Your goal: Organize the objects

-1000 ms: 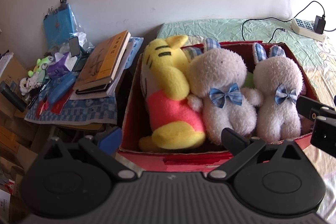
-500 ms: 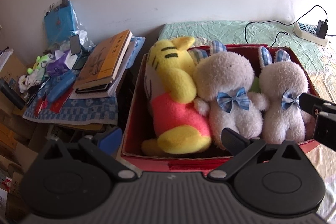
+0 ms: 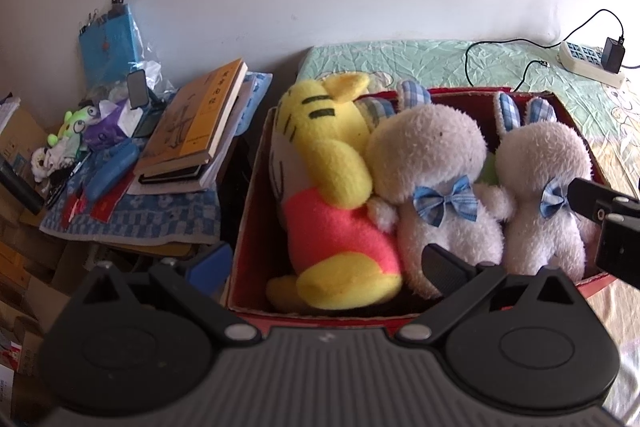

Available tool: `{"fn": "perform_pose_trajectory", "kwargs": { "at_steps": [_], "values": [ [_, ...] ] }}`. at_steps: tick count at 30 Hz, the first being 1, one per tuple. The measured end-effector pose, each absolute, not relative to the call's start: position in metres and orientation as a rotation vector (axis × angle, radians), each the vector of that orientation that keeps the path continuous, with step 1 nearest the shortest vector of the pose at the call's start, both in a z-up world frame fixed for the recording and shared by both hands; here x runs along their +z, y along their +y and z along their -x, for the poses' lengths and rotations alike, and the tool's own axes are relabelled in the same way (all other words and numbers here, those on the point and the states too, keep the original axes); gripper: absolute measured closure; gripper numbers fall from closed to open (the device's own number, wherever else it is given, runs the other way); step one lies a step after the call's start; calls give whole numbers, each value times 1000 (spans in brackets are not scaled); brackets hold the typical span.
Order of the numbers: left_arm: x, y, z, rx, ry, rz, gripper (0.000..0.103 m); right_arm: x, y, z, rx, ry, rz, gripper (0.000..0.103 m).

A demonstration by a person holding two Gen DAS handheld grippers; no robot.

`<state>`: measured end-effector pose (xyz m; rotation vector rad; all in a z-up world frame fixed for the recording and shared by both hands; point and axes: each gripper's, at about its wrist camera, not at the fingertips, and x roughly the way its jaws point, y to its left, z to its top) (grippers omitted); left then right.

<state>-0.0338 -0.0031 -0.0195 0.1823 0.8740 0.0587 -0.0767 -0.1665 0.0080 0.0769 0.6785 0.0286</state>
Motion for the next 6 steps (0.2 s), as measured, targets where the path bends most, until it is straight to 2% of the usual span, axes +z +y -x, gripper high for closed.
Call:
{"fn": "perform_pose_trajectory", "kwargs": {
  "at_steps": [6],
  "values": [
    [-20,-1,31,59,879,-173,2,7,-166,75,27,682,-87,27]
  ]
}}
